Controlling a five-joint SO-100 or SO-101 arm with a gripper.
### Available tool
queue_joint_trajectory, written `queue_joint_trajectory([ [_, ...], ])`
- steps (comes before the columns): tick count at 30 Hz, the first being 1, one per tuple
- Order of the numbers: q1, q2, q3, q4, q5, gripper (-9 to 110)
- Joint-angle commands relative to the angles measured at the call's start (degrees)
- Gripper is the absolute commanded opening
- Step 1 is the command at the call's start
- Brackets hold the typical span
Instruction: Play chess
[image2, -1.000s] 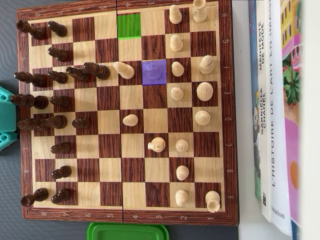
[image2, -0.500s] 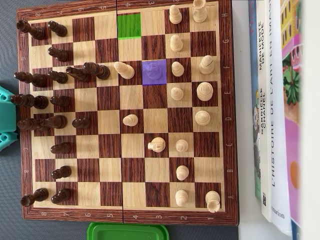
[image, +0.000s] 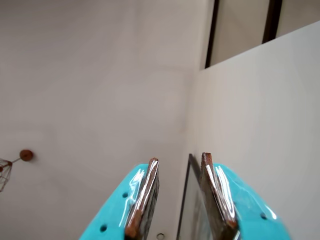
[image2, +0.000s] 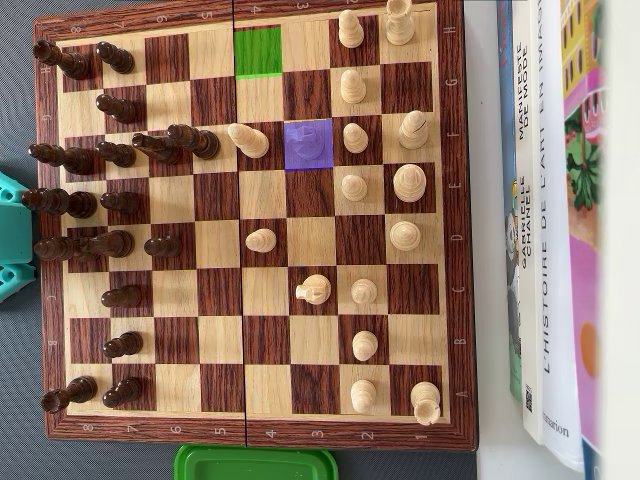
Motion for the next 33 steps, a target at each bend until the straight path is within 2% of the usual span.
queue_joint_trajectory([
  [1,0.18,-0.18,1.23,-0.09,0.18,13],
  [20,-0.18,-0.26,1.23,0.09,-0.44,13],
  [29,-3.87,-0.53,1.23,21.27,-0.44,13],
  [33,-4.75,-6.68,1.41,26.46,-0.44,13],
])
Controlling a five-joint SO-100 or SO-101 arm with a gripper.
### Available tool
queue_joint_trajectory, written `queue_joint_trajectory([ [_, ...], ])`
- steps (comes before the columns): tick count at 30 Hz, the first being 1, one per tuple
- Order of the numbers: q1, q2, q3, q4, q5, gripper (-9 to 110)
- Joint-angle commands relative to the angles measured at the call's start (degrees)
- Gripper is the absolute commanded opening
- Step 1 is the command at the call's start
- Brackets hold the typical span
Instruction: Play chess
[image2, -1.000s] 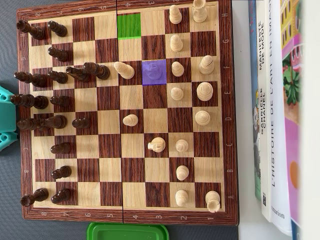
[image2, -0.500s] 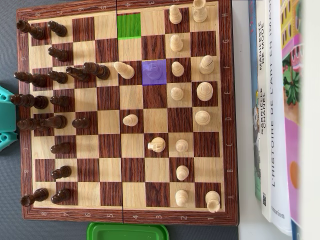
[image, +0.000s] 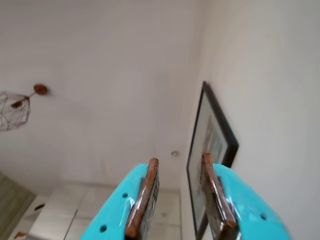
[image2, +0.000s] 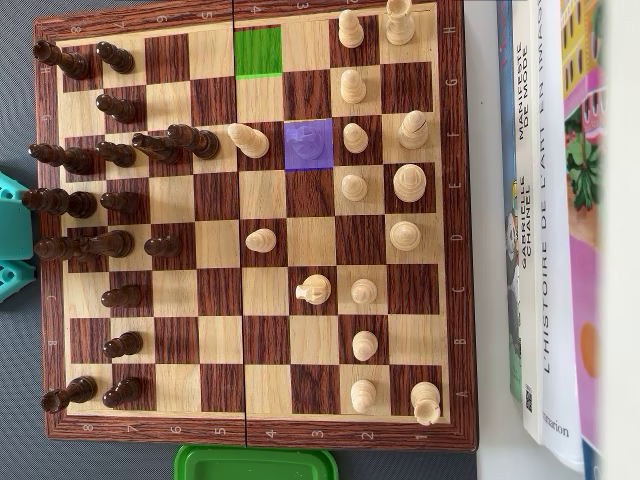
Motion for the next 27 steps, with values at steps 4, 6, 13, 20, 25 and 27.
queue_joint_trajectory([
  [4,-3.96,-8.88,0.0,9.84,-0.26,13],
  [6,-5.01,-9.67,-1.67,15.82,-0.26,13],
  [13,-5.71,-10.11,-11.6,47.37,-0.26,13],
  [20,-5.45,-10.2,-20.39,80.33,0.09,13],
  [25,-4.92,-14.5,-25.22,96.86,0.35,13],
  [27,-4.92,-18.37,-29.0,102.48,0.35,13],
])
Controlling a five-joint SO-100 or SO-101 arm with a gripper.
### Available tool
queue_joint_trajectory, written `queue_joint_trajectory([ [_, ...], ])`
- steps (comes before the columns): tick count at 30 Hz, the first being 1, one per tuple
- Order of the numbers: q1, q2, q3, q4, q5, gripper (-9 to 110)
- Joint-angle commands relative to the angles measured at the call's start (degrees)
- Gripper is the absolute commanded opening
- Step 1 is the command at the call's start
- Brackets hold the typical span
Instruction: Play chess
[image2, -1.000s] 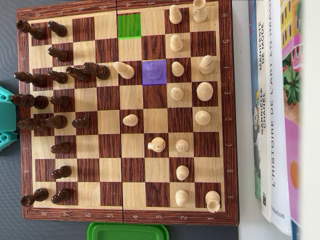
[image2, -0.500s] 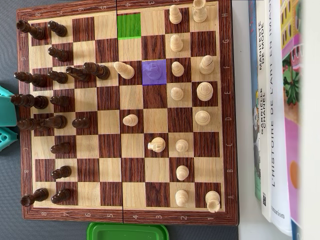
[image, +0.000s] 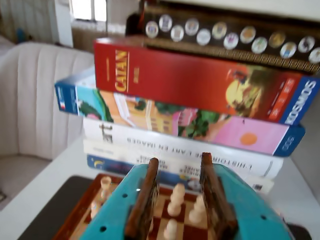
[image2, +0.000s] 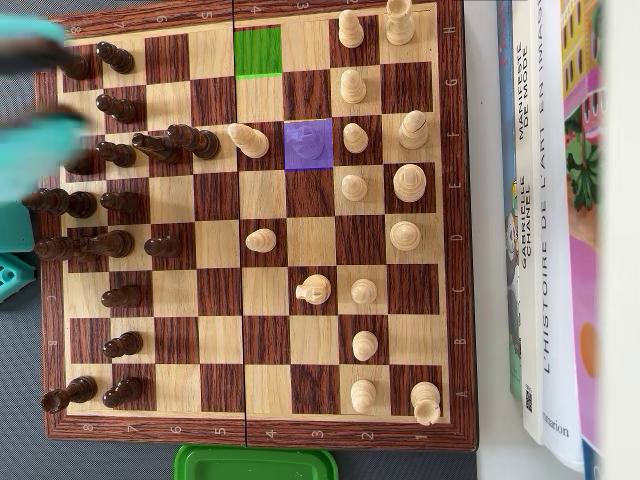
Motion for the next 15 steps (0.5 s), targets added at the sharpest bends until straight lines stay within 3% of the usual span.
queue_joint_trajectory([
  [1,0.7,-5.63,-8.88,9.58,0.35,13],
  [5,0.79,-15.21,-19.25,19.69,0.88,13],
  [15,0.53,-39.99,-42.89,43.42,15.29,13],
])
